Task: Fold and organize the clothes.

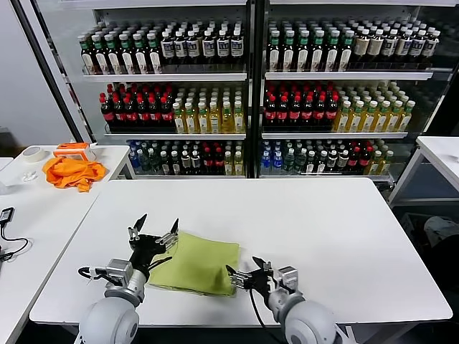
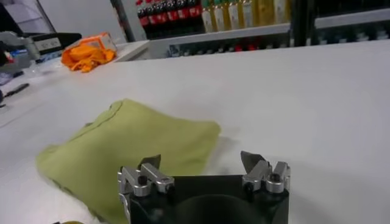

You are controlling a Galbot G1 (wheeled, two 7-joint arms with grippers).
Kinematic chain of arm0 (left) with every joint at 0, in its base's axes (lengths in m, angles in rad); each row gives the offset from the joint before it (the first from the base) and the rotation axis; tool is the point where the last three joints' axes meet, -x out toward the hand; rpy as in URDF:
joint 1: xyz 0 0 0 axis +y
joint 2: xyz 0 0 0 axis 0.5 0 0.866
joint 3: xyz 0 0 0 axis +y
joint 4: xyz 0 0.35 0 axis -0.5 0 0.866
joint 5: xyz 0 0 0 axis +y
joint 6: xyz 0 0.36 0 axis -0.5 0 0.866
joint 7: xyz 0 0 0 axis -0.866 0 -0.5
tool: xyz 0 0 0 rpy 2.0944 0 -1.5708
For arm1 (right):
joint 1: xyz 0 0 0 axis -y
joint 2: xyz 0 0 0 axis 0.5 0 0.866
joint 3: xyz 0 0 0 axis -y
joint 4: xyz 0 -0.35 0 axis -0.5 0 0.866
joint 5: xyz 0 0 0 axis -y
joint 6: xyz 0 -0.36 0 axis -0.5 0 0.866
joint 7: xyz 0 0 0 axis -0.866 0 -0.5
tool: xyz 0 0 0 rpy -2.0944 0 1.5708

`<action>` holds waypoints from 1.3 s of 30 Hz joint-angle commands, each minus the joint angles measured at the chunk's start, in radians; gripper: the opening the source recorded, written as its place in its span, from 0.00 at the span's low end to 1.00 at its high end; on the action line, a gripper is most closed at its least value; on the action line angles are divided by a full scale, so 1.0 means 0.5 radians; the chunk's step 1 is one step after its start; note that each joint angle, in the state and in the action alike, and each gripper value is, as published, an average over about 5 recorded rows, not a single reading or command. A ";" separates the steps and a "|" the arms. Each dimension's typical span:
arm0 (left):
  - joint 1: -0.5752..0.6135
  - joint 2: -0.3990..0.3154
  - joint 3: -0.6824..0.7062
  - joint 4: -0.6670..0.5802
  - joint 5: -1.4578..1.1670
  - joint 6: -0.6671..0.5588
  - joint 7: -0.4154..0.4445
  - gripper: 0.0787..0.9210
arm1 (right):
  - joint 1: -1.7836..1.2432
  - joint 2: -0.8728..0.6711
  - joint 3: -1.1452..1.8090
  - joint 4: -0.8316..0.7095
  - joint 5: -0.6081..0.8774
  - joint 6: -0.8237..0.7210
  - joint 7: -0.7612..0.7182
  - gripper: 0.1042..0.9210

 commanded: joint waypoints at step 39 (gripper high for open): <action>0.002 0.027 -0.034 0.110 0.119 -0.038 0.055 0.88 | 0.373 -0.371 0.111 -0.194 -0.305 -0.013 -0.389 0.01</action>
